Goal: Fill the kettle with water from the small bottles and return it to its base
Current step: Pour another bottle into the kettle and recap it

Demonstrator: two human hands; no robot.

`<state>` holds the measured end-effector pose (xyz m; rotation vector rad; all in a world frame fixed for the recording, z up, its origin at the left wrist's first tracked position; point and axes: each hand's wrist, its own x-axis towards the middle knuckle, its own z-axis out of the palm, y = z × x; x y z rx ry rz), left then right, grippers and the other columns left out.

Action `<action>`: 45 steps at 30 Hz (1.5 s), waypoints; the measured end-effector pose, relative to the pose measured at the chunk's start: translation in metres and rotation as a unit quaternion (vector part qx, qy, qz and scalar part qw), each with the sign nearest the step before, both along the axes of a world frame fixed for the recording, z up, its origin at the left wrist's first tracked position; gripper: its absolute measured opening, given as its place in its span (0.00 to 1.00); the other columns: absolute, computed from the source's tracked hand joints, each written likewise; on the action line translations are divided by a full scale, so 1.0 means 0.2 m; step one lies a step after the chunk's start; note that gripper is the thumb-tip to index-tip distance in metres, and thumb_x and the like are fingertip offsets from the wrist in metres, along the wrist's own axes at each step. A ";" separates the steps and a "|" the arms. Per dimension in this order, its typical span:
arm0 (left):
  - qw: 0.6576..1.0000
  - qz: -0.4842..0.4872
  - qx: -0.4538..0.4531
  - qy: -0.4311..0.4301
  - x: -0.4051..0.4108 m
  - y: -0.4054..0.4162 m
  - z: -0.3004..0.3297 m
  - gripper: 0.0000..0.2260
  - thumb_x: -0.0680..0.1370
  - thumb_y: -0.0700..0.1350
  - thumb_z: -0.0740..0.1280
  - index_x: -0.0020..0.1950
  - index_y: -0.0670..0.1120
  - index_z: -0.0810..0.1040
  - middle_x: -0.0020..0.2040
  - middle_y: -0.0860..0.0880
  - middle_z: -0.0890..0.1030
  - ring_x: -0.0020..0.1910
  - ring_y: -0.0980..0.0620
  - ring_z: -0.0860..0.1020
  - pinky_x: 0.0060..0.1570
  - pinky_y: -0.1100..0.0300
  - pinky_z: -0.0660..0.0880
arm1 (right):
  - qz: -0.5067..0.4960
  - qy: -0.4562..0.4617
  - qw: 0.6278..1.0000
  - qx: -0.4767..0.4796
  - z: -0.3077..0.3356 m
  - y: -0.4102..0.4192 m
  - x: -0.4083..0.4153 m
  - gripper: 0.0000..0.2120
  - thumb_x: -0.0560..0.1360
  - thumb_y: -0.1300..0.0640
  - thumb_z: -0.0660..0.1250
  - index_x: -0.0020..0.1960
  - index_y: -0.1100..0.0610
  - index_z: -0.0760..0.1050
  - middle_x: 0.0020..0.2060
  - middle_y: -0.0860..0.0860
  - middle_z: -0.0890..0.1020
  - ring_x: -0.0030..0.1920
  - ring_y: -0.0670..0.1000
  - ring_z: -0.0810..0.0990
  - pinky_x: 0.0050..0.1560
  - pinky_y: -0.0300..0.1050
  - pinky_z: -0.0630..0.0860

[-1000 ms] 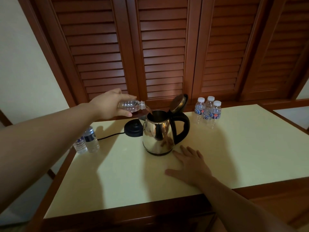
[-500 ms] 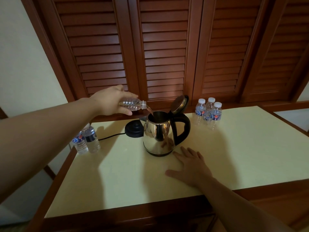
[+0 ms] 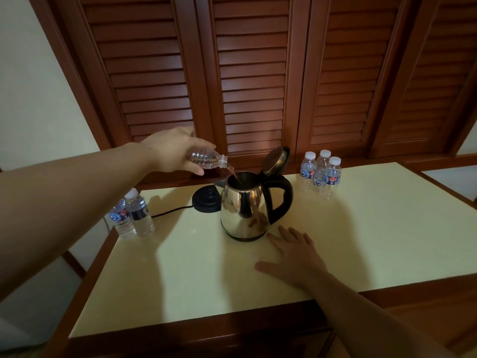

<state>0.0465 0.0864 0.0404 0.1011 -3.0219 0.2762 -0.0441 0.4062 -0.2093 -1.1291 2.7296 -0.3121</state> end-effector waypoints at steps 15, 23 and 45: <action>0.995 -0.034 -0.091 -0.040 -0.05 0.07 0.09 0.34 0.72 0.68 0.71 0.77 0.65 0.66 0.53 0.52 0.70 0.55 0.48 0.74 0.51 0.49 0.78 | 0.004 -0.001 1.000 0.009 0.01 0.00 0.00 0.52 0.66 0.15 0.50 0.83 0.39 0.51 0.84 0.47 0.47 0.83 0.52 0.44 0.81 0.59 0.41; 0.980 -0.073 -0.168 -0.071 -0.10 0.14 0.14 0.33 0.75 0.66 0.70 0.78 0.63 0.66 0.50 0.52 0.67 0.49 0.54 0.65 0.44 0.56 0.69 | 0.005 0.000 1.000 0.006 0.00 0.00 0.00 0.52 0.66 0.15 0.50 0.83 0.39 0.51 0.84 0.47 0.47 0.83 0.52 0.44 0.81 0.59 0.41; 0.995 0.042 0.082 0.036 -0.03 0.15 -0.19 0.34 0.74 0.67 0.71 0.77 0.60 0.67 0.63 0.49 0.73 0.64 0.44 0.75 0.59 0.47 0.76 | -0.002 -0.001 1.000 0.007 0.02 0.00 0.01 0.50 0.67 0.15 0.51 0.83 0.38 0.51 0.84 0.46 0.47 0.83 0.52 0.44 0.81 0.58 0.41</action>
